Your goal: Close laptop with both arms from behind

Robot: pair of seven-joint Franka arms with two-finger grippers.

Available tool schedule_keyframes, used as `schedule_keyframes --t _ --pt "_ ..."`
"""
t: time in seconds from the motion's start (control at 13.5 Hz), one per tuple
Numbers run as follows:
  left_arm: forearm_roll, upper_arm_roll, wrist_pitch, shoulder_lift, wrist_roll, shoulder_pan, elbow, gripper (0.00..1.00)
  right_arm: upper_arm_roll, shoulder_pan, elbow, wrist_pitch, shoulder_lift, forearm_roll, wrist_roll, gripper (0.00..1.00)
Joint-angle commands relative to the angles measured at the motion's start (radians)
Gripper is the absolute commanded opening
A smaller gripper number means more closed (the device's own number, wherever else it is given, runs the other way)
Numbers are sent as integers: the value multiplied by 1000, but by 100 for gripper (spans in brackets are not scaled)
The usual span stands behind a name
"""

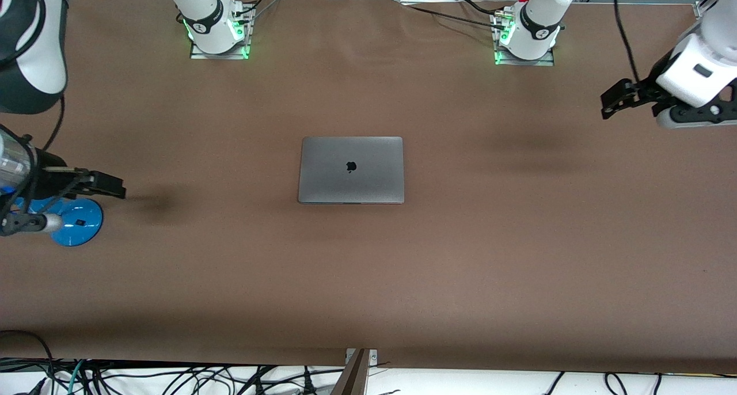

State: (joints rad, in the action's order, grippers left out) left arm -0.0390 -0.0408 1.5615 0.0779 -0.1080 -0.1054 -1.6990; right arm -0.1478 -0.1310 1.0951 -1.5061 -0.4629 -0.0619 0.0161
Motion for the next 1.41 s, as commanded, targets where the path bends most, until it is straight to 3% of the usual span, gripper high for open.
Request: schedule_keyframes --t 0.0,0.37,0.81,1.33 --pt "1 -21 -35 -15 85 -17 61 100 28 31 93 -6 78 24 36 100" --pt "14 -14 -38 -40 68 3 91 100 145 91 135 -22 98 50 47 100" --pt "16 10 -38 -60 74 41 90 100 148 108 177 -51 119 128 61 100" --pt "16 10 -35 -83 68 27 91 100 149 103 161 37 122 111 56 100"
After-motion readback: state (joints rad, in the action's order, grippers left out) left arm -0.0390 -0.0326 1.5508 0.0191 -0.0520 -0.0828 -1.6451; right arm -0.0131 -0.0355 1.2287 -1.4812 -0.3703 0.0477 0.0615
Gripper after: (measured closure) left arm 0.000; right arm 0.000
